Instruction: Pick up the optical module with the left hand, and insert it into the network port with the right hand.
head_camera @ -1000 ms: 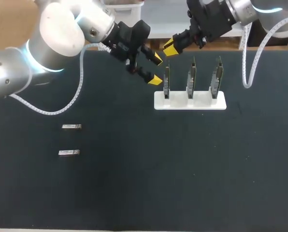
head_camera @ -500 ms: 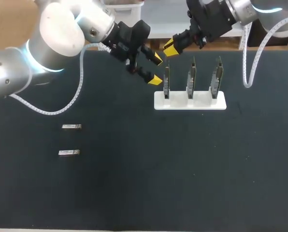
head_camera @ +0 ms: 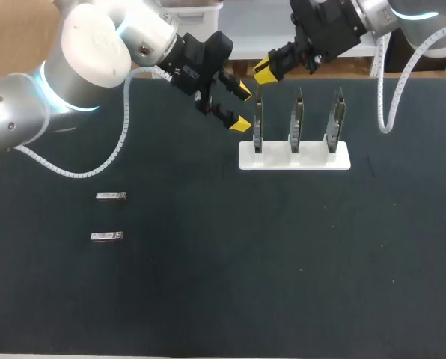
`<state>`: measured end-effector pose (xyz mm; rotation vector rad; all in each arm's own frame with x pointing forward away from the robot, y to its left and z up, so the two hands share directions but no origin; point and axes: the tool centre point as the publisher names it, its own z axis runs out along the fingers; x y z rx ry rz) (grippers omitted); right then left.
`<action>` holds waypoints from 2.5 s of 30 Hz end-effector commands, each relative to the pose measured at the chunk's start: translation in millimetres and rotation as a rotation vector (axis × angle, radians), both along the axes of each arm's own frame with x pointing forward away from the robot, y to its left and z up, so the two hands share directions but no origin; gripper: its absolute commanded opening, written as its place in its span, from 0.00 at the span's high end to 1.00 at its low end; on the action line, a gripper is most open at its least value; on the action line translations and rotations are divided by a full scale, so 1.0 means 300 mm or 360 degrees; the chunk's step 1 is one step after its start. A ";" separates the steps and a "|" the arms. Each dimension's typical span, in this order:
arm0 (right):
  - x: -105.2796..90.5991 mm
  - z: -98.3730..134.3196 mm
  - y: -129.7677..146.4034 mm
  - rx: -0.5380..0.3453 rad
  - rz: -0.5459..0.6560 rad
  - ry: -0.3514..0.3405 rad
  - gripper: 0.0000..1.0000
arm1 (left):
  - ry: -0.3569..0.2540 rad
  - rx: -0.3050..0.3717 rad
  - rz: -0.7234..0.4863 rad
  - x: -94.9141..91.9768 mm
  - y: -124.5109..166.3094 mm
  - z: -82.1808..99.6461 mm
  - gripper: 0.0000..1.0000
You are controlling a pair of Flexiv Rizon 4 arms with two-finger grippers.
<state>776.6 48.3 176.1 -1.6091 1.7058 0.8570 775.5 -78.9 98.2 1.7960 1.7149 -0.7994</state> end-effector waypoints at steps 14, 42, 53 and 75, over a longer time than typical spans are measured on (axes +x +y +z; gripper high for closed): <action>-0.015 -0.022 0.005 -0.0030 0.0010 0.0004 1.00 | 0.0007 0.0008 -0.0004 0.007 -0.003 0.002 0.00; -0.005 -0.052 -0.001 -0.0028 -0.0011 0.0063 0.00 | 0.0007 0.0008 -0.0004 0.007 -0.003 0.002 0.00; -0.003 -0.018 -0.007 0.0037 -0.0027 0.0110 0.62 | 0.0007 0.0008 -0.0004 0.007 -0.003 0.002 0.00; -0.006 -0.065 0.006 -0.0037 -0.0002 0.0097 1.00 | 0.0007 0.0008 -0.0004 0.007 -0.003 0.002 0.00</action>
